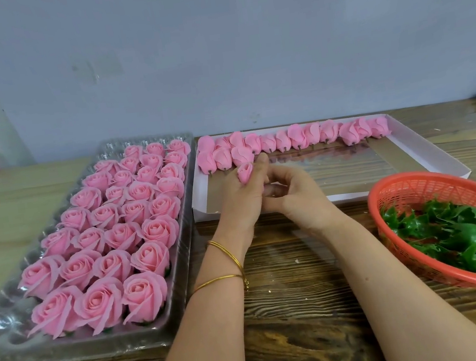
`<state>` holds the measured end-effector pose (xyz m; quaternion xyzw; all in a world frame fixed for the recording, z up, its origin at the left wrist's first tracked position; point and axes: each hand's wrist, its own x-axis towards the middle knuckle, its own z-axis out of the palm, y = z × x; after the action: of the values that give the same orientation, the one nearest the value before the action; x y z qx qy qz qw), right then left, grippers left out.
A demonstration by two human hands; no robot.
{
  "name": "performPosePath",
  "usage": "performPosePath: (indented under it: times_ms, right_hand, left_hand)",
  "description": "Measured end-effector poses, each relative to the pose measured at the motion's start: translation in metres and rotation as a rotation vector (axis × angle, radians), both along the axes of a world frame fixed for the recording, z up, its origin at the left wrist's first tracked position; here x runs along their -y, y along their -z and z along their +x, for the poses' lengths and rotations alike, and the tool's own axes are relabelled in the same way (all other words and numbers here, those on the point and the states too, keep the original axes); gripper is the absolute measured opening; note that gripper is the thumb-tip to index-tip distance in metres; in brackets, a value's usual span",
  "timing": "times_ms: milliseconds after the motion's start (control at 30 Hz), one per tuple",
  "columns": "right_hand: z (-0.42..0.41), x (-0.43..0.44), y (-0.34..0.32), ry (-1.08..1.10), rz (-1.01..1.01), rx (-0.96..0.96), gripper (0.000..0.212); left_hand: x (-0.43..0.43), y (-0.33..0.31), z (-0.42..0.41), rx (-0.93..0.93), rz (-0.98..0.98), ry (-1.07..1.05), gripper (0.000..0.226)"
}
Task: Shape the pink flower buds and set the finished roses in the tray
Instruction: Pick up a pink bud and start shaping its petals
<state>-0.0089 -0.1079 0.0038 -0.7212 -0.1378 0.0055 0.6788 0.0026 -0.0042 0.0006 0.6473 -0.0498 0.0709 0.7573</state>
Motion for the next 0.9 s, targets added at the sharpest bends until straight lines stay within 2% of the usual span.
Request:
performPosePath:
  times_ms: [167,233,367,567,667,733,800,900]
  right_hand:
    - [0.0024,-0.0030,0.0027,0.081,-0.068,0.059,0.030]
    - [0.0018,-0.0020,0.0024,0.075,-0.053,0.061,0.027]
    - [0.0002,0.0000,0.0002,0.019,-0.015,0.062,0.037]
    - [-0.0010,-0.0002,-0.0014,0.002,0.032,0.025,0.034]
    - [0.0000,-0.0008,-0.0032,0.055,0.073,-0.023,0.036]
    - [0.0016,0.0007,-0.0041,0.121,0.122,-0.043,0.025]
    - [0.0020,0.0017,-0.0058,0.192,0.150,-0.036,0.017]
    - [0.0016,0.0010,-0.0055,0.231,0.146,0.001,0.018]
  left_hand:
    - [0.0030,-0.0013,-0.0019,0.025,-0.010,-0.009,0.035]
    - [0.0018,-0.0009,-0.0021,0.041,0.002,0.013,0.028]
    - [-0.0011,0.0004,-0.0012,0.039,0.043,0.019,0.019]
    - [0.0002,-0.0022,-0.0035,0.070,0.042,-0.018,0.039]
    - [0.0005,-0.0013,-0.0040,0.109,0.118,-0.071,0.042]
    - [0.0002,-0.0012,-0.0036,0.143,0.198,-0.148,0.032]
    - [-0.0004,-0.0002,-0.0023,0.187,0.287,-0.195,0.033]
    - [0.0000,0.0033,-0.0005,0.255,0.432,-0.201,0.033]
